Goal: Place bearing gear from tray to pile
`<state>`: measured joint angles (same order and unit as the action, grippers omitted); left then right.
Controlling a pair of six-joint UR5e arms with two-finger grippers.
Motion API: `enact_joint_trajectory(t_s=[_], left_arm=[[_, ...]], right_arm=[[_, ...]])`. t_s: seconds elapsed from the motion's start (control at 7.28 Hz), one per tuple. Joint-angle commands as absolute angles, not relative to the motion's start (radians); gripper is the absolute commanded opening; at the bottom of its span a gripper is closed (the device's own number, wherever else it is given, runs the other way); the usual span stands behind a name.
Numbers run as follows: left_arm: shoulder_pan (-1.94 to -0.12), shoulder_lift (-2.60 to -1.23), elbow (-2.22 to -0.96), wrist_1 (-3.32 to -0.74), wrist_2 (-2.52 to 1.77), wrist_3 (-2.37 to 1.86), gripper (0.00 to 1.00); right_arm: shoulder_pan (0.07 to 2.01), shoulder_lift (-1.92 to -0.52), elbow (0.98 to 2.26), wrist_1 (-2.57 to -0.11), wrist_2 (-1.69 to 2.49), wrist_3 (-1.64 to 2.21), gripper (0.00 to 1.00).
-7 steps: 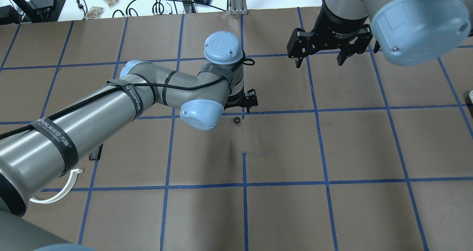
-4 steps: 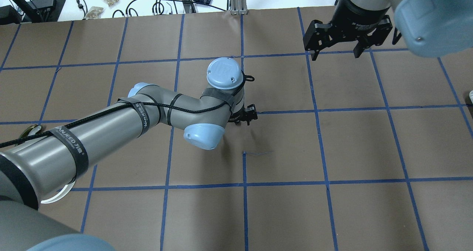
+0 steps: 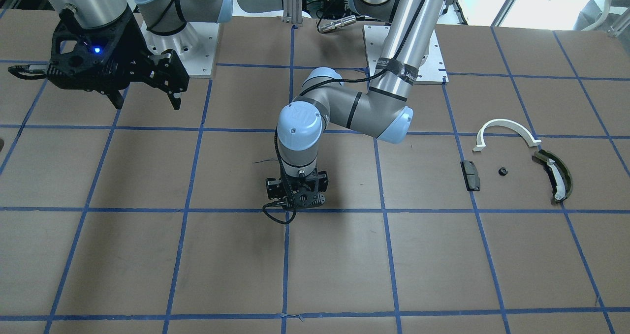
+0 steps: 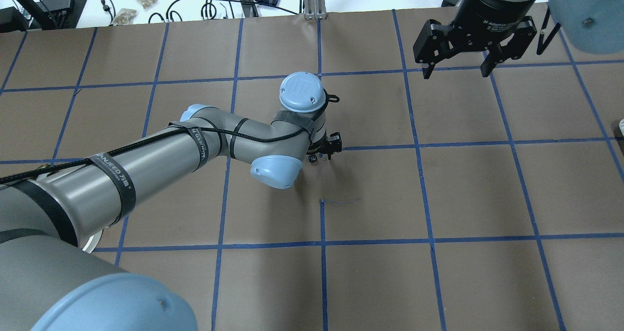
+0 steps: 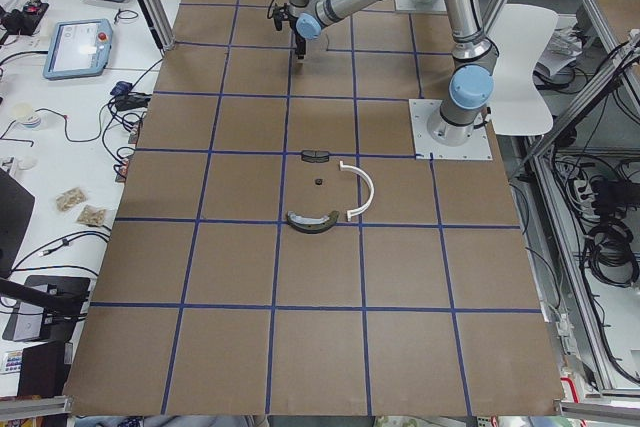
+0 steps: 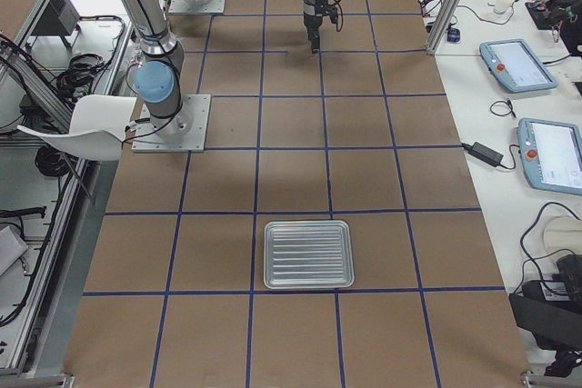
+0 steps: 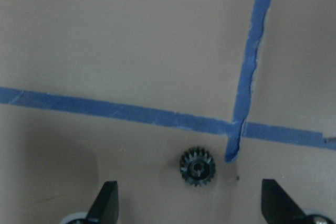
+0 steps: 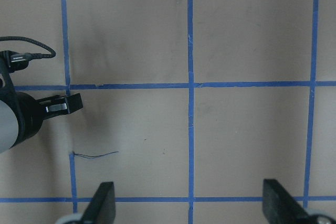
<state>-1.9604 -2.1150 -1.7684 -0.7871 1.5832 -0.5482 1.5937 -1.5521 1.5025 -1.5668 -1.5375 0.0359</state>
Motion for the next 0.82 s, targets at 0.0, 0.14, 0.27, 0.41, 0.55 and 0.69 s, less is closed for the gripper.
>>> enact_joint_trajectory(t_s=[0.0,0.14,0.27,0.41,0.55,0.69], left_arm=[[-1.957,-2.120,-1.766,-0.787,1.588,-0.549,0.29],[-1.957,-2.120,-1.764,-0.787,1.582,-0.549,0.07],[-1.954,-2.120,-1.763,-0.787,1.582,-0.548,0.01],[-1.951,-2.118,-1.764,-0.787,1.582,-0.548,0.01],[-1.948,-2.114,-1.761,-0.787,1.583,-0.537,0.00],[-1.904,-2.080,-1.764,-0.796,1.594,-0.443,0.00]], right_arm=[[1.595,-1.552,1.500,-1.562,-1.514,0.063,1.00],[1.595,-1.554,1.499,-1.559,-1.523,0.055,1.00],[1.595,-1.554,1.491,-1.559,-1.528,0.055,1.00],[1.595,-1.554,1.493,-1.557,-1.567,0.051,1.00],[1.597,-1.555,1.493,-1.559,-1.566,0.054,1.00],[1.597,-1.555,1.491,-1.559,-1.568,0.052,1.00]])
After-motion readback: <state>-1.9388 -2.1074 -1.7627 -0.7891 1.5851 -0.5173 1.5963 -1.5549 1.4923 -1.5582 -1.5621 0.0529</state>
